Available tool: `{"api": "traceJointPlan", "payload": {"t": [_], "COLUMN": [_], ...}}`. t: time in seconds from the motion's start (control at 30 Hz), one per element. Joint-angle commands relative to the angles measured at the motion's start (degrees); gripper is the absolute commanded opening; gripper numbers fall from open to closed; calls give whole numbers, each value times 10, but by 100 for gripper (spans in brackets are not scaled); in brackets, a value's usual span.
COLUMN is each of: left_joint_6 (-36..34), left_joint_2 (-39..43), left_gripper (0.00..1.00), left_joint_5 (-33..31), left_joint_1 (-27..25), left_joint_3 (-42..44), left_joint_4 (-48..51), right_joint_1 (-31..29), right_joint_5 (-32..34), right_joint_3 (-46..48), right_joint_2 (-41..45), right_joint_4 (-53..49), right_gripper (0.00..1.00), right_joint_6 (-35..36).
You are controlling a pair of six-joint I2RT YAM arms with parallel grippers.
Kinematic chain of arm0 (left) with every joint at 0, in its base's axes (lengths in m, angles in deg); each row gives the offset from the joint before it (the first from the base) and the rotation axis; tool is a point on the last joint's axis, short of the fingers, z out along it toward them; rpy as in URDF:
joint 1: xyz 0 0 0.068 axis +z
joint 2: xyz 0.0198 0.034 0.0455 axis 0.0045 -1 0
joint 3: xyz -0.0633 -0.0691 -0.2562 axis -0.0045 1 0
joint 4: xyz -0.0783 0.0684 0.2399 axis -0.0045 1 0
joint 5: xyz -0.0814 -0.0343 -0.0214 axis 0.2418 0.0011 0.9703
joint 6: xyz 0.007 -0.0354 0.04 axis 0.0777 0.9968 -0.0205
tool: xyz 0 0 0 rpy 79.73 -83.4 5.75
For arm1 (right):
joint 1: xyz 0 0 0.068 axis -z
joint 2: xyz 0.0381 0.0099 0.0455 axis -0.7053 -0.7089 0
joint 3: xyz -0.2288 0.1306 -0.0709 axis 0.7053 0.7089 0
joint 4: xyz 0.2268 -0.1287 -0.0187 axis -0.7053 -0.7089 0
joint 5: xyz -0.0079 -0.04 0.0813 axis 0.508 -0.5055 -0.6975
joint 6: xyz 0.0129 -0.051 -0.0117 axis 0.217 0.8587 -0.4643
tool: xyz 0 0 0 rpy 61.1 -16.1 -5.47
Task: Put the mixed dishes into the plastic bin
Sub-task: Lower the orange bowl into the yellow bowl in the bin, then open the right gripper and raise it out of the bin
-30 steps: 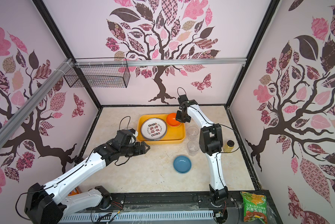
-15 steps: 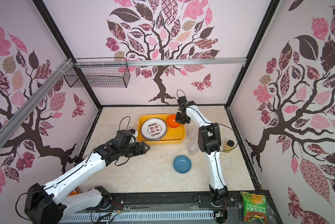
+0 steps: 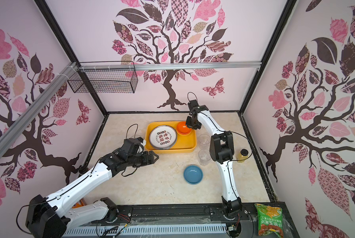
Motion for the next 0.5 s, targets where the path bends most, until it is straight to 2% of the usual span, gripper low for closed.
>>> {"api": "traceJointPlan", "payload": {"t": [0.0,0.13,0.47], "left_joint_6": [3,-1,-12], "left_joint_2": [10,11,7], "left_gripper": [81,81,81], "left_joint_5": [-1,2,27], "left_joint_1": [2,3,3], "left_joint_3": [17,15,15], "left_joint_4": [-6,-8,-20], "right_joint_1": [4,4,2], "right_joint_5": [11,7,-42], "right_joint_3": [-14,13,185], "right_joint_2": [3,39,193], "right_joint_4": [-22,-11,78], "right_gripper": [24,25,30], "right_joint_6": [1,2,15]}}
